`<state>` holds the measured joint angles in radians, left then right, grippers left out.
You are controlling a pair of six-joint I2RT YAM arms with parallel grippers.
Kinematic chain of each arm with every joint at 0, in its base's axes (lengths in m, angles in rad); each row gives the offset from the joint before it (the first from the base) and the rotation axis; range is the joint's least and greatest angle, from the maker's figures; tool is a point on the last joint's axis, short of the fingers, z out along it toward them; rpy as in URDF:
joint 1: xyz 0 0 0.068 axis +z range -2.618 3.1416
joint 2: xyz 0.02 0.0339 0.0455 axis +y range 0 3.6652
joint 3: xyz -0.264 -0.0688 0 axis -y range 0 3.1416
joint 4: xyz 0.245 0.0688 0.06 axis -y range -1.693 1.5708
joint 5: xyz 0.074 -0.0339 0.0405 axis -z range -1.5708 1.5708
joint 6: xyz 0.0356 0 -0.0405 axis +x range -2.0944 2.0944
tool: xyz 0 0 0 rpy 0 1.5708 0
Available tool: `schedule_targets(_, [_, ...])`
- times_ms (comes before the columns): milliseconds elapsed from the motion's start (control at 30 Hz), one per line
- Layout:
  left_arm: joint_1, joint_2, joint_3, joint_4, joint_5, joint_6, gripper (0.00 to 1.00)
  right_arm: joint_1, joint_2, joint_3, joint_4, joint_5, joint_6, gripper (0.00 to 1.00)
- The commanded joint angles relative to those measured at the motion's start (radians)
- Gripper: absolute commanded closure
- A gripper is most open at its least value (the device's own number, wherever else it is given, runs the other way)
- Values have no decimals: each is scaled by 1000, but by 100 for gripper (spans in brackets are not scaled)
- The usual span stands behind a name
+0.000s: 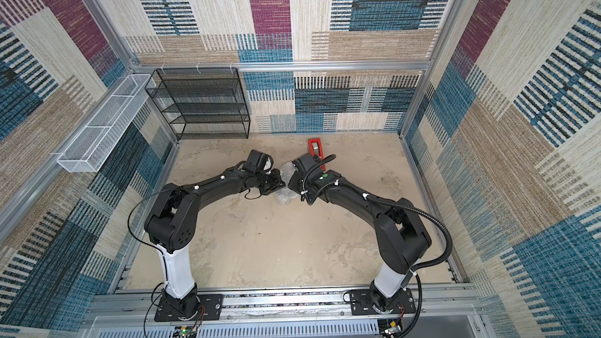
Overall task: Wrap bowls in bubble wrap
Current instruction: Wrap the bowl in bubble wrap.
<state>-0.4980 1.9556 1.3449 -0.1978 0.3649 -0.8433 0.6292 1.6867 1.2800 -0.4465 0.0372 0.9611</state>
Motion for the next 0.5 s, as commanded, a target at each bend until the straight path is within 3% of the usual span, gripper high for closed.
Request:
schedule_targets(0, [-1, 2, 11, -19, -18, 23, 100, -17, 32, 63, -37, 78, -83, 65])
schedule_targets(267, [-5, 12, 19, -22, -18, 22, 100, -42, 180, 208, -70, 21, -180, 66])
schedule_targets(467, [-5, 8, 20, -28, -24, 21, 100, -34, 140, 168, -26, 1, -186, 68])
